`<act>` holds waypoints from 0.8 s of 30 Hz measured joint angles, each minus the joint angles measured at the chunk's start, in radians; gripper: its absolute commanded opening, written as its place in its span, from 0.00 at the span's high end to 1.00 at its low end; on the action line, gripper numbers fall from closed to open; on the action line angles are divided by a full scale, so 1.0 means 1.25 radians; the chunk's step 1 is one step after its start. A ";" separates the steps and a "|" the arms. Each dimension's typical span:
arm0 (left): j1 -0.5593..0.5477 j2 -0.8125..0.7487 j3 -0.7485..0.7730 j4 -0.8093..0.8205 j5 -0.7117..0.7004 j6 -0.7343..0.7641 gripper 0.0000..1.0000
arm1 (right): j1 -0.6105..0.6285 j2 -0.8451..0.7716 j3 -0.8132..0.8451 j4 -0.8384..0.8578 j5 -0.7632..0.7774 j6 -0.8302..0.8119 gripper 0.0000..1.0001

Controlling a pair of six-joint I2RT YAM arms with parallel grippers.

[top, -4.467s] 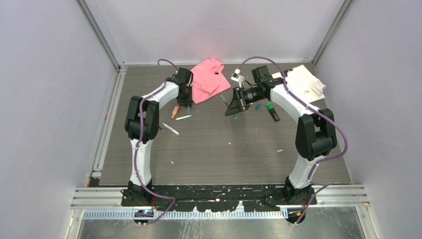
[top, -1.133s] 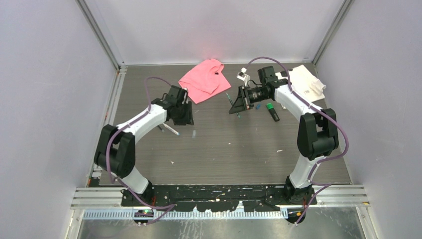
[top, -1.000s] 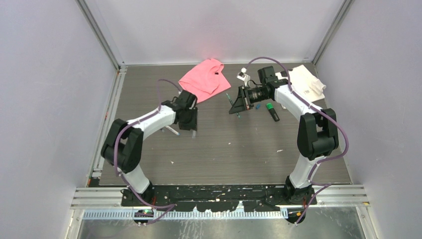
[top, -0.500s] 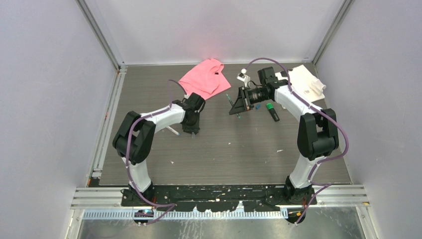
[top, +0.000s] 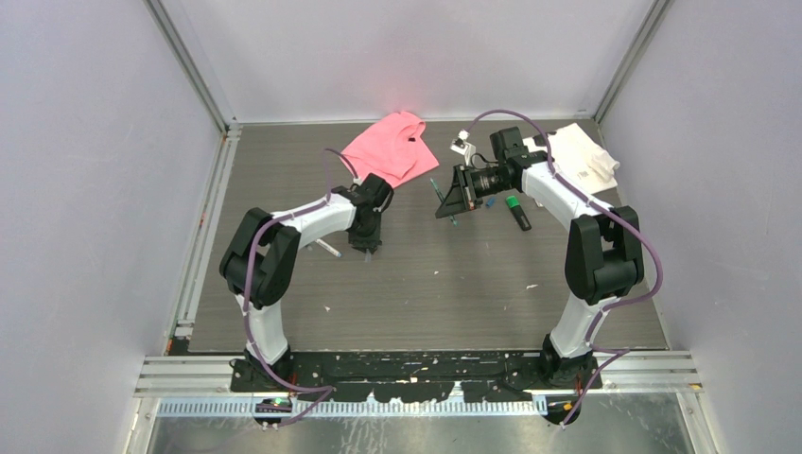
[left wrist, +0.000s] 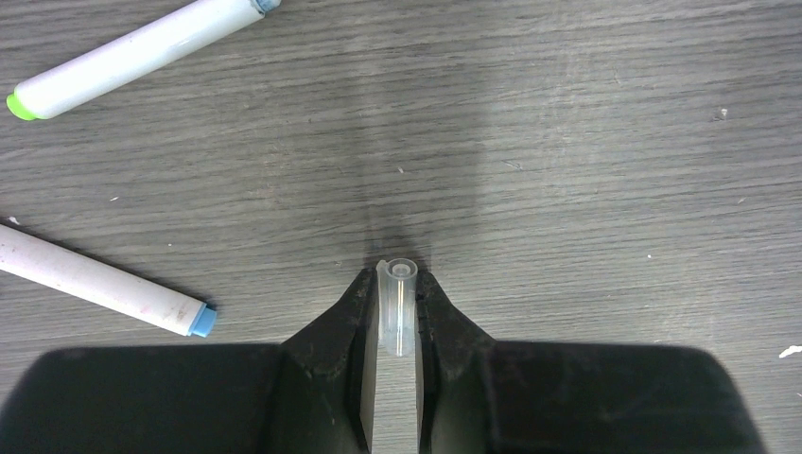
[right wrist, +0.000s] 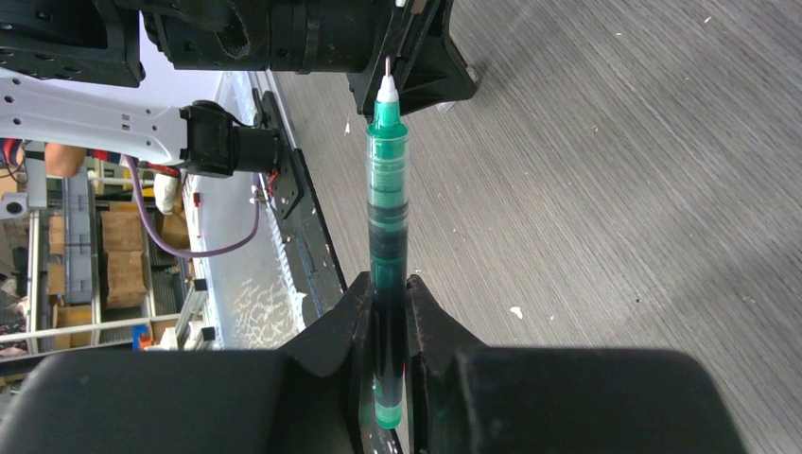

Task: Insert the pens into the pen caps
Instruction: Insert the pen cap onto the pen.

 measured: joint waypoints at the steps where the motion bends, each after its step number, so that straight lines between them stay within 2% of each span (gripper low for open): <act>1: 0.000 0.000 0.000 0.000 -0.001 0.000 0.96 | 0.000 0.000 0.000 0.000 0.000 0.000 0.99; 7: 0.000 -0.009 -0.002 0.001 0.005 -0.003 0.99 | 0.000 0.000 -0.001 0.000 0.000 -0.002 0.99; 12: 0.012 -0.092 -0.046 0.046 0.042 -0.034 0.99 | 0.000 -0.002 0.000 -0.020 0.005 -0.025 0.99; 19: 0.076 -0.267 -0.166 0.213 0.159 -0.121 0.99 | 0.002 -0.001 0.069 -0.149 0.032 -0.118 0.99; 24: 0.119 -0.334 -0.281 0.395 0.245 -0.265 0.99 | 0.034 -0.008 0.059 -0.134 0.058 -0.125 0.99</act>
